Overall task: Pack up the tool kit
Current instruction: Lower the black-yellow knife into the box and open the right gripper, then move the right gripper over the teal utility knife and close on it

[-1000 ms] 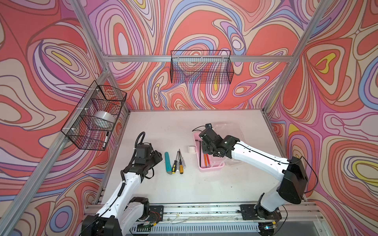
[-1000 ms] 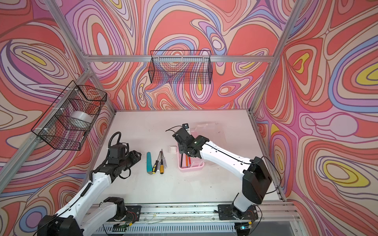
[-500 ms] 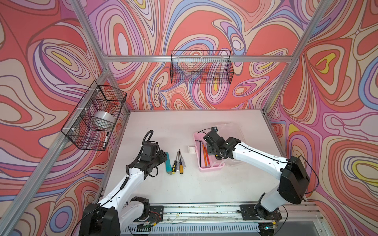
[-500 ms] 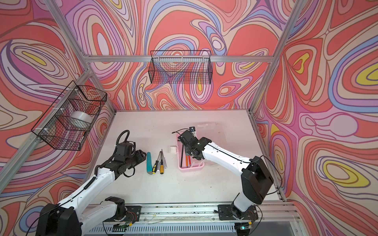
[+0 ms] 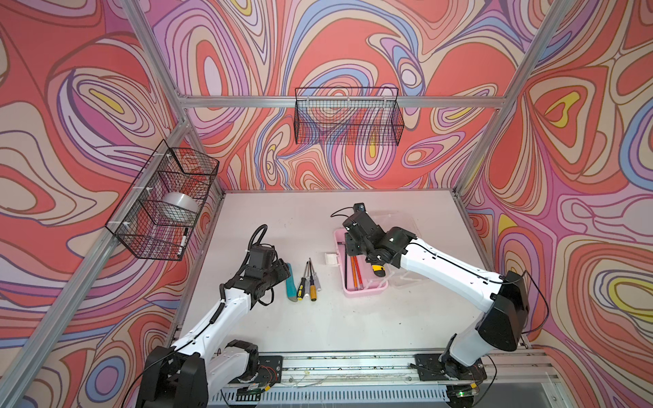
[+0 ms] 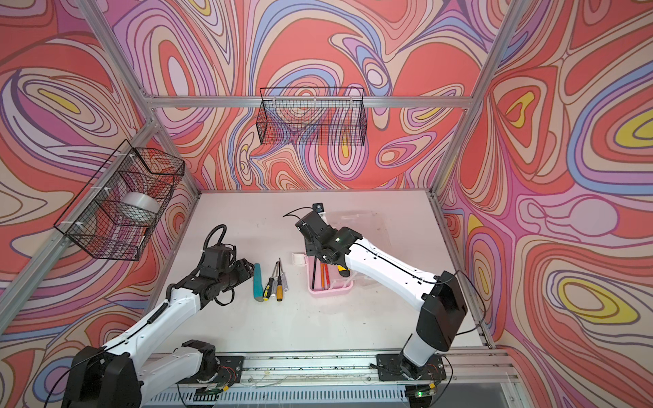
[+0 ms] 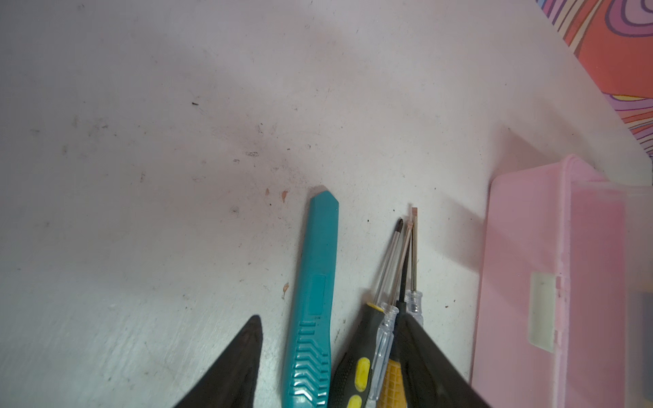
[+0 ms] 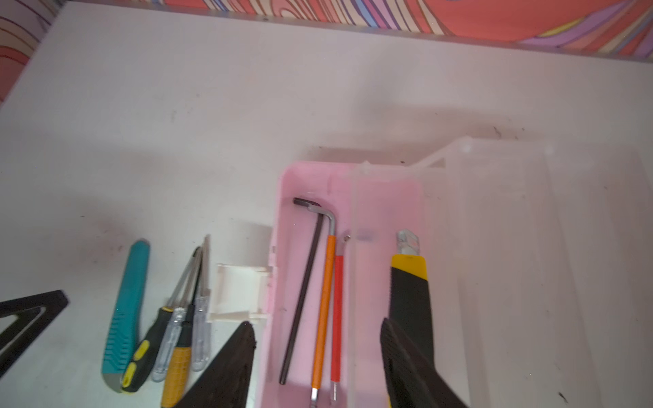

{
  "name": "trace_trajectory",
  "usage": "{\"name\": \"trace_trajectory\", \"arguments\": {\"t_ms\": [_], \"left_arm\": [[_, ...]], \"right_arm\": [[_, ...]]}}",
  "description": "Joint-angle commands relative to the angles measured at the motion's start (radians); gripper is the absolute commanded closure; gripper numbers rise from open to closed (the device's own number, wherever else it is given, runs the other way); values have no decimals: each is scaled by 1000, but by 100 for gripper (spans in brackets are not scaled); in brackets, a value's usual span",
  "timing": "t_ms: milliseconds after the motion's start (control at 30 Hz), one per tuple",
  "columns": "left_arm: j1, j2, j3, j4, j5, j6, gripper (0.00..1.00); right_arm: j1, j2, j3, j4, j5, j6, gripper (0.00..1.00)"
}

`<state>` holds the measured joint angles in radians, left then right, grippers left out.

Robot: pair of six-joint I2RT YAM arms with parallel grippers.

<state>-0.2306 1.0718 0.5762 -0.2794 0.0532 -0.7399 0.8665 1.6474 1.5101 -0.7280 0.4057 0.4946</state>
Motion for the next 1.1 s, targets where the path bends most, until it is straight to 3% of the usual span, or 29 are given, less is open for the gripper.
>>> {"name": "trace_trajectory", "arguments": {"t_ms": [0, 300, 500, 767, 1067], "left_arm": [[-5, -24, 14, 1, -13, 22, 36], [71, -132, -42, -49, 121, 0, 32], [148, -219, -113, -103, 183, -28, 32], [230, -287, -204, -100, 218, -44, 33], [297, -407, -264, -138, 187, -71, 33]], "right_arm": [[81, 87, 70, -21, 3, -24, 40], [239, 277, 215, 16, -56, -9, 33], [248, 374, 230, 68, -190, 33, 36], [248, 495, 304, 87, -283, 60, 37], [249, 672, 471, 8, -279, 71, 38]]}}
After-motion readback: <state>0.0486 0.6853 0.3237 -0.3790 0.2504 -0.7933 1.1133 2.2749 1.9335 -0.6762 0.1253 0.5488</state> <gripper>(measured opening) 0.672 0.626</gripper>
